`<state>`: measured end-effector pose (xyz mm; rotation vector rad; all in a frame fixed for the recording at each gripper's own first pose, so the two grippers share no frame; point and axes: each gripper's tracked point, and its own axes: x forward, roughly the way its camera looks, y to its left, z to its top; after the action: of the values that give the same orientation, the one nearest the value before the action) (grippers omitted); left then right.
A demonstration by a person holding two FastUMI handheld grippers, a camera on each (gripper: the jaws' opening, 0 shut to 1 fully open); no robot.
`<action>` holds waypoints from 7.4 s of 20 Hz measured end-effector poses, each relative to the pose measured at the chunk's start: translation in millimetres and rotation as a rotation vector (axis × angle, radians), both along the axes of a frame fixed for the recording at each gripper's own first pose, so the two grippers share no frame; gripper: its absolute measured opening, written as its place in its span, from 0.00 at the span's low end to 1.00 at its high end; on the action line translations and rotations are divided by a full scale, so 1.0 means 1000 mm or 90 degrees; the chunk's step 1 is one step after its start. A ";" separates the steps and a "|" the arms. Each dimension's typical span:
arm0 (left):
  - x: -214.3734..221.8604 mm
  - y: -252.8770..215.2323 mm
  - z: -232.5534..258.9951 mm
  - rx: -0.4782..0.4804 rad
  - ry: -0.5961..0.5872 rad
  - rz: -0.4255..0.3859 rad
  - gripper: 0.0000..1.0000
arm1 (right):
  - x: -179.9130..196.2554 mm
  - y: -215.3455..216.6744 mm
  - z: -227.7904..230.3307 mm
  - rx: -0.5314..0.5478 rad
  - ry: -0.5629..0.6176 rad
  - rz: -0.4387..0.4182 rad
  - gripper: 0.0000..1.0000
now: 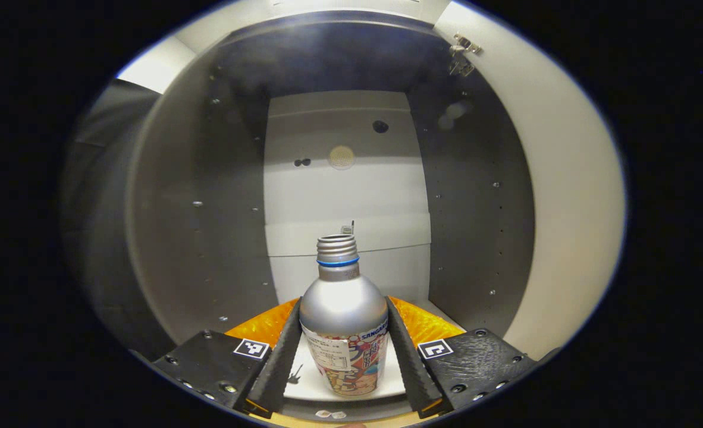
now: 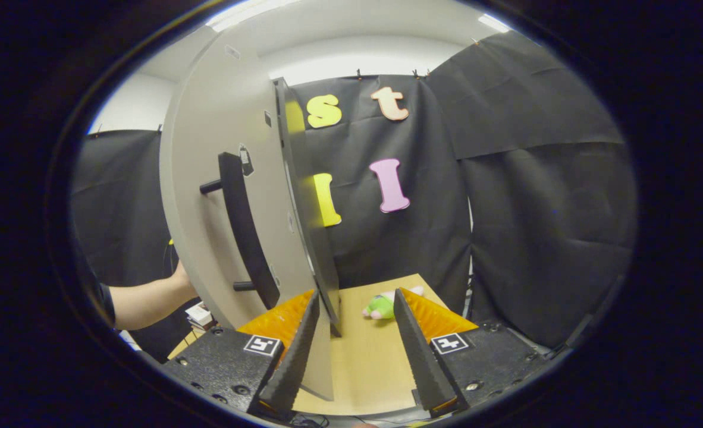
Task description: Open the cabinet door with the right hand, grasp the bottle in the cabinet with the left hand and place it on the coaster, then close the cabinet door with the right hand.
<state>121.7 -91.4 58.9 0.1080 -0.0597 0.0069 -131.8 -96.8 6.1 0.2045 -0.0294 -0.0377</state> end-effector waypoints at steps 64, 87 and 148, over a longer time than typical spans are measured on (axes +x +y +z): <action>-0.229 0.217 -0.293 0.039 -0.011 0.041 0.93 | 0.001 -0.025 -0.301 0.000 0.442 -0.261 0.82; -0.197 0.106 -0.033 -0.035 0.035 -0.006 0.96 | 0.068 -0.061 0.015 0.013 0.008 -0.163 0.81; -0.238 0.188 -0.078 -0.093 0.084 0.074 0.96 | 0.129 0.204 0.035 -0.065 0.019 0.133 0.97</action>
<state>-116.5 96.2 -18.6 -0.0344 0.0793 0.1194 -3.0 107.0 40.9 0.1046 0.0203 0.1689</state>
